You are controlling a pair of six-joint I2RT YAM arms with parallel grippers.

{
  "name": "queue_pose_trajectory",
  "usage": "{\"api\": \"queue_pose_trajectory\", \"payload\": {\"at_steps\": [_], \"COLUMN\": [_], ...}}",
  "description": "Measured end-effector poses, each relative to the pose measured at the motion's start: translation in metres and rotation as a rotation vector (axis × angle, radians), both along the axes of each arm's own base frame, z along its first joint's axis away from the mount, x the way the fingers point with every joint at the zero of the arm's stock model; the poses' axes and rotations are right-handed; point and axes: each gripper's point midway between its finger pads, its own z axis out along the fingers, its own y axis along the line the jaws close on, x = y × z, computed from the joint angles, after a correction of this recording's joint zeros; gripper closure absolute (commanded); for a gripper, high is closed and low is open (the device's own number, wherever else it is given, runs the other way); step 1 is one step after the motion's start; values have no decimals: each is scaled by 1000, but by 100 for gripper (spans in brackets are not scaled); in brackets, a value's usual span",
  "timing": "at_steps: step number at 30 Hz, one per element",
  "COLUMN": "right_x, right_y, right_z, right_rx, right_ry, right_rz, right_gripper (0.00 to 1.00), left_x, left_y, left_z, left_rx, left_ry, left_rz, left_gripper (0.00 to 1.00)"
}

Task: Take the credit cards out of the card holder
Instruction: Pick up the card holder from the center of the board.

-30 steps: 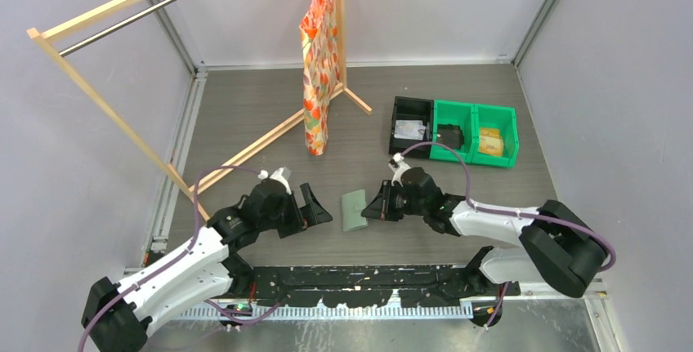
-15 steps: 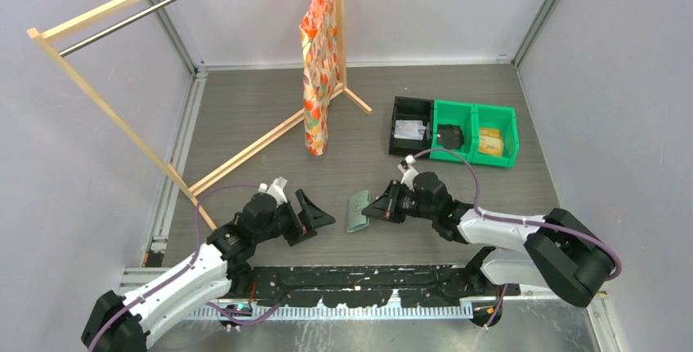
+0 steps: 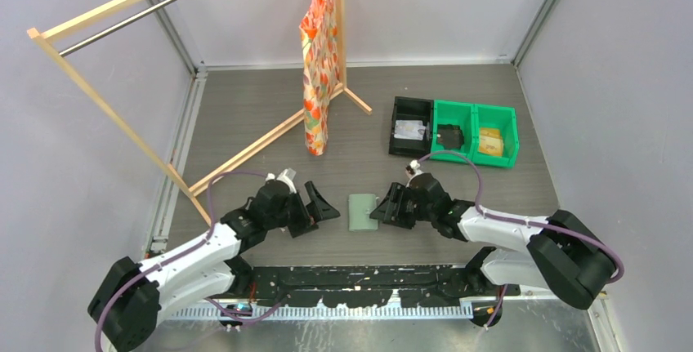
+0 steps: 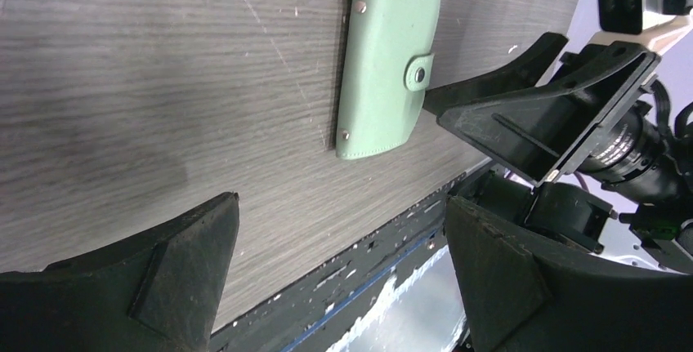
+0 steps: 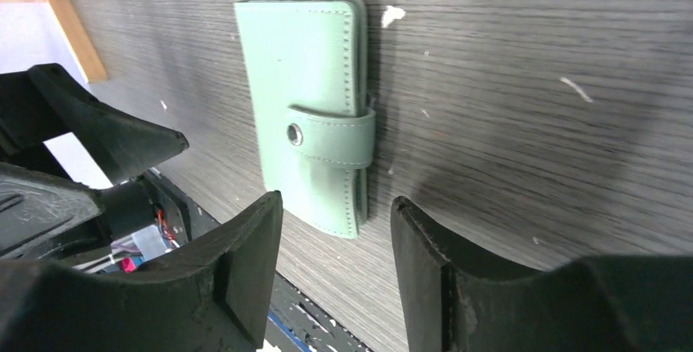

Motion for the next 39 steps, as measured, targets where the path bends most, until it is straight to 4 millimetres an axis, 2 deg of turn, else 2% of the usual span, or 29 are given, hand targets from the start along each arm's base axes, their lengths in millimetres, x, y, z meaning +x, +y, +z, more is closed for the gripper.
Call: {"api": "queue_pose_trajectory", "payload": {"at_steps": [3,8,16,23,26,28,32,38,39], "right_x": [0,5,7,6,5,5,5,5,5], "right_y": [-3,10,23,23,24,26,29,31,32], "right_z": [-8,-8,-13,-14,-12,-10,-9,-7,-6], "right_rx": [-8,72,130,150,162,177,194,214,217], "right_ry": [11,14,40,63,72,74,88,100,103], "right_rz": [-12,-1,8,-7,-14,-13,-13,-15,-16], "right_gripper": [43,47,62,62,51,51,67,98,99], "left_x": [7,18,31,36,37,38,39,40,40], "left_y": [-4,-16,-32,-44,-49,-51,-55,-57,-56], "left_z": [-3,-12,-14,-19,-18,-17,-15,-16,-17], "left_rx": [3,10,-36,-75,-100,-113,-134,-147,-149], "left_ry": [-7,2,-32,-35,-37,-38,-46,-49,-45], "left_rz": [5,-16,-32,-60,-67,-73,-81,-83,-78], "left_gripper": [3,3,3,4,4,4,5,5,5]}}
